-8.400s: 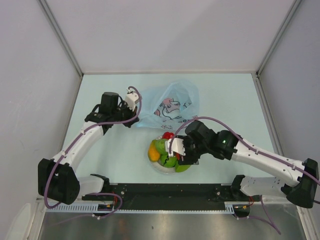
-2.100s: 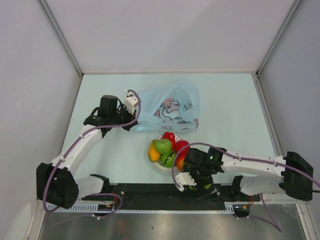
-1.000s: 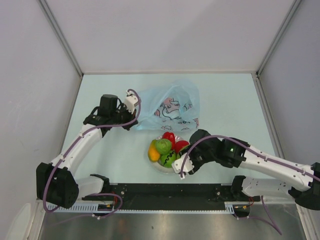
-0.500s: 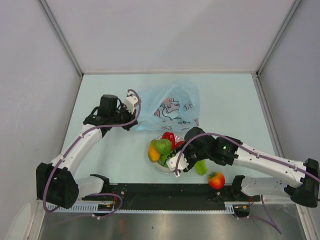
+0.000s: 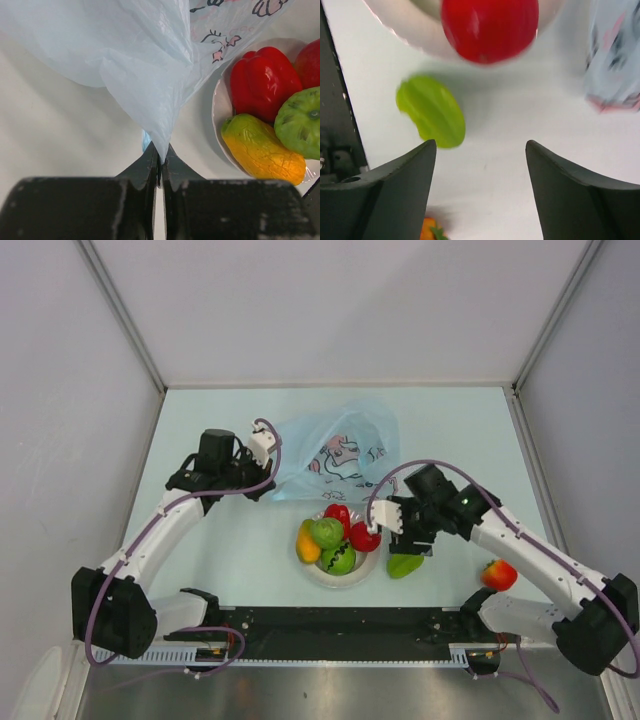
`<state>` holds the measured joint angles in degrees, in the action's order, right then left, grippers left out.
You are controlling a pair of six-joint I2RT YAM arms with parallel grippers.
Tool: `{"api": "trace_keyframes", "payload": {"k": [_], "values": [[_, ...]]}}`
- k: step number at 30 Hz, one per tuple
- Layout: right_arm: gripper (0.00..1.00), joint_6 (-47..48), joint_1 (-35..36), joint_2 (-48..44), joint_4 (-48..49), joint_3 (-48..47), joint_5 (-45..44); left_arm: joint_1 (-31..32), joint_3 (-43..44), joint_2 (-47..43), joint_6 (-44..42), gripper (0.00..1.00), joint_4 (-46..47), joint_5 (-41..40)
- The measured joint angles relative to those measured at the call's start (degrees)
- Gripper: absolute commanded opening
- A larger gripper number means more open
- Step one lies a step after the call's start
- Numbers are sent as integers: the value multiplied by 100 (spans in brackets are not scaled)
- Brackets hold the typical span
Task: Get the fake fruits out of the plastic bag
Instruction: Pick up the fake fruit from the center of the board.
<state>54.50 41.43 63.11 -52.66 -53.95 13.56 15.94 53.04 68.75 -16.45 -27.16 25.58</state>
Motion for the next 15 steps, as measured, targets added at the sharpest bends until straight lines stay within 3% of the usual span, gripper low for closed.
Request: {"api": "trace_keyframes", "payload": {"k": [4, 6, 15], "values": [[93, 476, -984, 146, -439, 146, 297, 0, 4, 28, -28, 15, -50, -39], [100, 798, -1097, 160, -623, 192, 459, 0, 28, 83, -70, 15, -107, -79], [100, 1657, -1091, 1322, -616, 310, 1115, -11, 201, 210, -356, 15, -431, -358]]}}
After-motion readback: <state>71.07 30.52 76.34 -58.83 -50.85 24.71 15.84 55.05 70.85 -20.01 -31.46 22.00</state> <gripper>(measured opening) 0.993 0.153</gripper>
